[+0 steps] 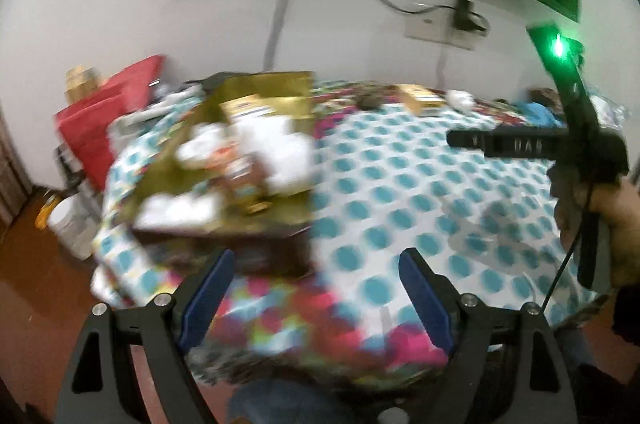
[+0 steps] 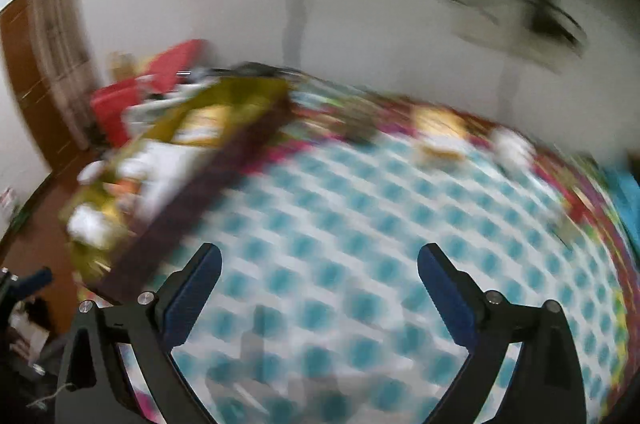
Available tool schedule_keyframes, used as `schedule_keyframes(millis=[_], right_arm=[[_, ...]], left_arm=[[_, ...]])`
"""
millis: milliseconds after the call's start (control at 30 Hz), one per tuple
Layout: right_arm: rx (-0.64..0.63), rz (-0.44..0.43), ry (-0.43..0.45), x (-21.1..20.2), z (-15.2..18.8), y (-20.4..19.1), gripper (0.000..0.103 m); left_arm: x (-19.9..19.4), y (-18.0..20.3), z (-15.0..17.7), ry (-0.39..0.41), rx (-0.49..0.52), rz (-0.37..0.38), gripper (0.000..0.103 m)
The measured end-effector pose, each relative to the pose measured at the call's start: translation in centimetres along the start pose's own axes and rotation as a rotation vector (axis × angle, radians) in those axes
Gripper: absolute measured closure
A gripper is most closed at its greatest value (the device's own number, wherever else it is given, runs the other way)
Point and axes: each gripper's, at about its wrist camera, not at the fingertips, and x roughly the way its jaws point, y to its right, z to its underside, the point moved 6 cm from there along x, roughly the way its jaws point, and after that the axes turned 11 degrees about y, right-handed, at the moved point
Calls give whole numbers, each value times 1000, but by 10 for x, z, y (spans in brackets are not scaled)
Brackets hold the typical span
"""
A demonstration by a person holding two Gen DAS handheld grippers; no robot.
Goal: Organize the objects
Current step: 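Move the left gripper to the braided rope ball and grasp it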
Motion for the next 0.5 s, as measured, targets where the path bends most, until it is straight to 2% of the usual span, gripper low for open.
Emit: schedule_keyframes(millis=[100, 233, 367, 433, 500], right_arm=[[64, 80, -12, -8, 17, 59, 4], [141, 135, -10, -17, 31, 109, 4], [216, 162, -20, -16, 43, 141, 4], [277, 159, -9, -12, 42, 154, 4], [289, 201, 9, -11, 37, 165, 4]], left_arm=[[18, 30, -19, 11, 26, 58, 17], [46, 54, -49, 32, 41, 58, 17], [79, 71, -78, 63, 92, 19, 17], [100, 74, -94, 76, 81, 9, 17], [121, 74, -103, 61, 61, -11, 17]])
